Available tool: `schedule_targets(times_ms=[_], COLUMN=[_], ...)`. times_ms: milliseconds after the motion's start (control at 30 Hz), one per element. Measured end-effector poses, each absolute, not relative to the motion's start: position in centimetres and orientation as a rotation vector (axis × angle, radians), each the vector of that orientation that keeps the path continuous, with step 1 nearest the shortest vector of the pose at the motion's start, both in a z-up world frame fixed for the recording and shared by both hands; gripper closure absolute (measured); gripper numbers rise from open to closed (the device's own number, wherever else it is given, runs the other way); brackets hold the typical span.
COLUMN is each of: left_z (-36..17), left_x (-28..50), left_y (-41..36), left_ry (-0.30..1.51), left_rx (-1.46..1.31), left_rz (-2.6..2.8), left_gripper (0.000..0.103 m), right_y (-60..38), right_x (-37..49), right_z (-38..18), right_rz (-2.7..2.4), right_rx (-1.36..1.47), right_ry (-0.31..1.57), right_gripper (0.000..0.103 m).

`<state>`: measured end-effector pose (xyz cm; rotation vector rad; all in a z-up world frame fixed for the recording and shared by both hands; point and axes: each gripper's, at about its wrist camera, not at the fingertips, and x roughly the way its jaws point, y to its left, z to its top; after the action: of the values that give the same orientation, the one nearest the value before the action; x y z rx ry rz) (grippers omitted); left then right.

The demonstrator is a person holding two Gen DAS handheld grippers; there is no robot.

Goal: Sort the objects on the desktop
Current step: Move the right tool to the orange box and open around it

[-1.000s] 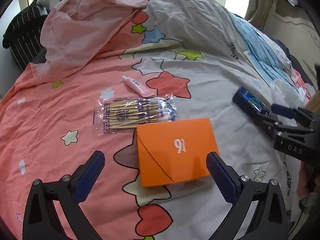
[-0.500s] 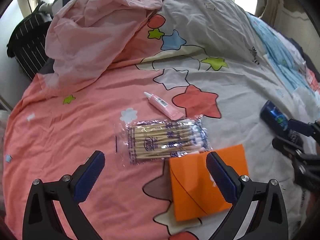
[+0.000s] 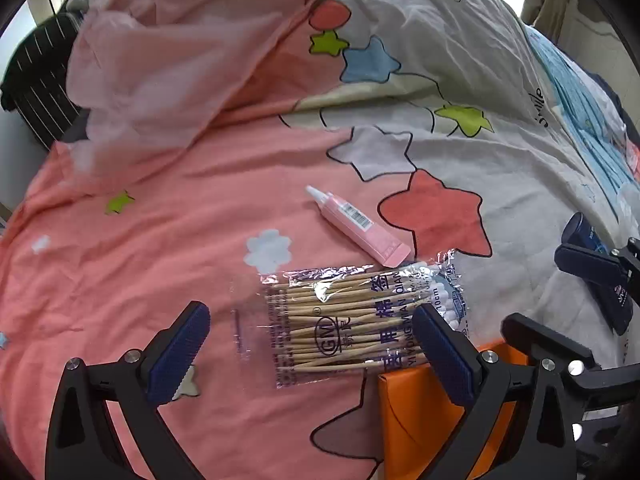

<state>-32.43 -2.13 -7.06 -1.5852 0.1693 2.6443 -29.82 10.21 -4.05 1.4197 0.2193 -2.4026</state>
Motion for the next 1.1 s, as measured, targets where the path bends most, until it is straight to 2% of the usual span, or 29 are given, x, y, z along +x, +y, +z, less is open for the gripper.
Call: schedule_targets(times_ms=[233, 500, 767, 1000, 1100], left_z=[-7.3, -7.1, -7.8, -8.6, -7.9], left_x=[-33.1, -33.4, -32.5, -29.6, -28.2], left_y=[-2.3, 0.2, -1.8, -1.7, -1.6], left_ry=[0.141, 0.410, 0.294, 0.479, 0.506], left_rx=[-1.547, -1.461, -1.513, -1.516, -1.482], left_rz=[2.643, 2.634, 2.430, 2.322, 2.352], left_gripper=[0.000, 0.000, 0.000, 0.000, 0.000], right_y=[12.0, 12.4, 12.7, 12.3, 11.7], right_x=[-30.6, -30.1, -30.1, -28.3, -27.1], right_z=[-5.3, -5.1, -5.3, -4.1, -3.9], right_rz=[-2.375, -2.380, -2.357, -2.291, -2.209], right_rx=[1.474, 1.468, 1.491, 1.458, 1.468], right_ry=[0.106, 0.081, 0.071, 0.090, 0.081], right_gripper=[0.040, 0.040, 0.040, 0.040, 0.040])
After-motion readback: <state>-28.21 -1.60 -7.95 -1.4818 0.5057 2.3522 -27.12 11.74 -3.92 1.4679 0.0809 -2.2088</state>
